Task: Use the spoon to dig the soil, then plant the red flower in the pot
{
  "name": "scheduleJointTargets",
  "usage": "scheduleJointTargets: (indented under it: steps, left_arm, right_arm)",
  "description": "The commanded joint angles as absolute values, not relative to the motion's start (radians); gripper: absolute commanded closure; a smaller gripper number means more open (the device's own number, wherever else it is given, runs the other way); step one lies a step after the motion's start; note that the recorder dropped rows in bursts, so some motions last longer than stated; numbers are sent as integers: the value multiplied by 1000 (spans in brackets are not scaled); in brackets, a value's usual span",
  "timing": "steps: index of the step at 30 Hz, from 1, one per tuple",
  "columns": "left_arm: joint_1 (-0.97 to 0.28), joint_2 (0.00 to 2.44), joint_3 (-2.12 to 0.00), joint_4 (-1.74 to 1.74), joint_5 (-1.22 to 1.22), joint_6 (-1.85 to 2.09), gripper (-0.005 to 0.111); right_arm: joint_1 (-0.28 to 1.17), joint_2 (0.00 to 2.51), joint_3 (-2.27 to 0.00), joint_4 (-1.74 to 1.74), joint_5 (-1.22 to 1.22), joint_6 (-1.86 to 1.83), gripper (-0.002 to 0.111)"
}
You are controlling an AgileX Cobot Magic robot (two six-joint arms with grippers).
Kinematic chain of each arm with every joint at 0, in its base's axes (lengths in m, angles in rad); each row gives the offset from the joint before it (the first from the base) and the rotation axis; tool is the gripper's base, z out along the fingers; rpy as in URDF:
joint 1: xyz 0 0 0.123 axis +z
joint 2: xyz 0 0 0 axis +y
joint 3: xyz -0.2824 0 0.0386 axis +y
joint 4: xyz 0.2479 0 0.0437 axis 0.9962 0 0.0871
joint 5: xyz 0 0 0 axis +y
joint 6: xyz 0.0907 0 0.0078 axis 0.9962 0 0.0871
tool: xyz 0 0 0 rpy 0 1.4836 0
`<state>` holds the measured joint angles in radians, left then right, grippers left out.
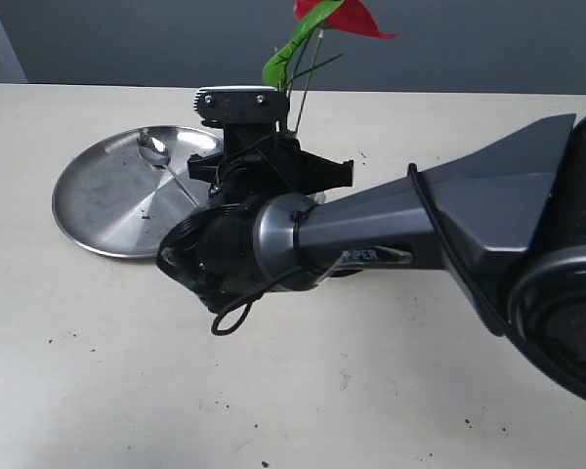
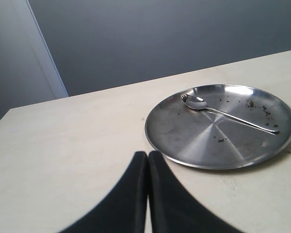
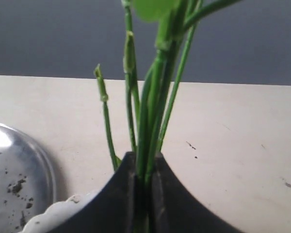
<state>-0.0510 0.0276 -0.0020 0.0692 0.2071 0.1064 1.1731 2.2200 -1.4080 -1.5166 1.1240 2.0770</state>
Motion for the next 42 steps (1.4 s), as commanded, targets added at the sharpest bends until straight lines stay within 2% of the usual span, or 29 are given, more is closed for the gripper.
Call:
scheduleJointTargets:
  steps: [1, 11, 17, 19, 29, 32, 35, 42]
  left_arm:
    - [-53, 23, 0, 70, 202, 101, 106]
    - [-53, 23, 0, 70, 202, 101, 106]
    - [-53, 23, 0, 70, 202, 101, 106]
    - [-53, 23, 0, 70, 202, 101, 106]
    - [-53, 23, 0, 70, 202, 101, 106]
    - [-53, 23, 0, 70, 202, 101, 106]
    - [-53, 23, 0, 70, 202, 101, 106]
    - [-53, 23, 0, 70, 202, 101, 106]
  right_arm:
    - [1180, 2241, -1390, -1335, 1026, 2058, 109]
    - [1188, 2242, -1390, -1338, 965, 2044, 107]
    - [1188, 2237, -1390, -1332, 953, 2013, 77]
    - [1188, 2236, -1390, -1332, 954, 2013, 75]
    - [1188, 2136, -1390, -1297, 1064, 1961, 76]
    - [1188, 2125, -1390, -1291, 1064, 1961, 86]
    - [1188, 2125, -1390, -1284, 1064, 1961, 106]
    - [1188, 2125, -1390, -1261, 1064, 1902, 109]
